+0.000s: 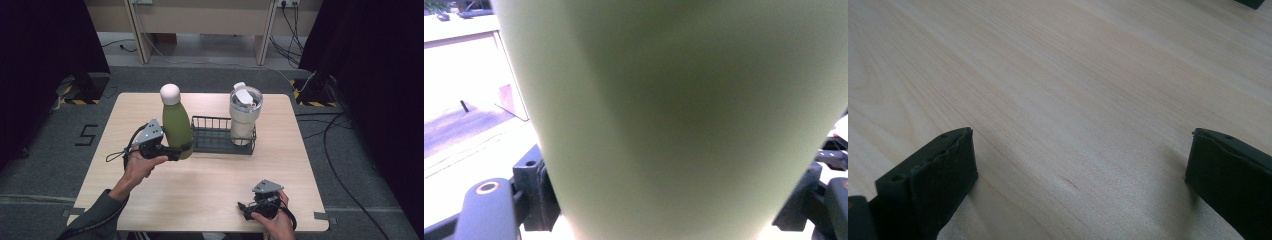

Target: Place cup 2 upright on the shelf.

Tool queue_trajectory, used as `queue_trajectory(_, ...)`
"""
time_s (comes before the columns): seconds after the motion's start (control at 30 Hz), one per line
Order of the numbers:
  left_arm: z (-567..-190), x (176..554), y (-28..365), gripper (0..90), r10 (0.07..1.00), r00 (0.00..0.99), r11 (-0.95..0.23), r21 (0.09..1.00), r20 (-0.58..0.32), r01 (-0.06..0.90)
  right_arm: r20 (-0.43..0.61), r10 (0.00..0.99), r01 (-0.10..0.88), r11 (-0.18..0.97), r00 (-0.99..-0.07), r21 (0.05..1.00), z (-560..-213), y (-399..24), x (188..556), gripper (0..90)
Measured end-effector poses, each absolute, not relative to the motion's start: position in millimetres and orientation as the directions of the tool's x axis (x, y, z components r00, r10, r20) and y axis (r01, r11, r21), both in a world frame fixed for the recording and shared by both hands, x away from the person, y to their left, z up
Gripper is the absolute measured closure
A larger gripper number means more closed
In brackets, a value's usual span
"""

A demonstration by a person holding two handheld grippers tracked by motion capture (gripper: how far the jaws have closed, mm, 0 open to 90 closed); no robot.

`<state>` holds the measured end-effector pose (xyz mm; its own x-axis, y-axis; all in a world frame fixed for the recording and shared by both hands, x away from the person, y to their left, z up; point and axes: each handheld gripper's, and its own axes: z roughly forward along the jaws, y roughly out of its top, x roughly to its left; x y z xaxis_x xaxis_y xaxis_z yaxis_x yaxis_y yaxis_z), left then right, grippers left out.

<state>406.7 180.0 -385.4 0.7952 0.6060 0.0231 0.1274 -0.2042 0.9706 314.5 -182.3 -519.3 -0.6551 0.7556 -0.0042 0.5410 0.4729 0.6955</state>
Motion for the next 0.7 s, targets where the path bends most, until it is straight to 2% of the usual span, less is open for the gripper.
queue_trajectory(0.7,-377.7,461.1,147.6,20.5,0.627,0.779,-0.174,0.978,0.023,0.111,-0.005,0.751,0.539,0.478,-0.660,0.694,-518.9,-182.8,315.1,0.5)
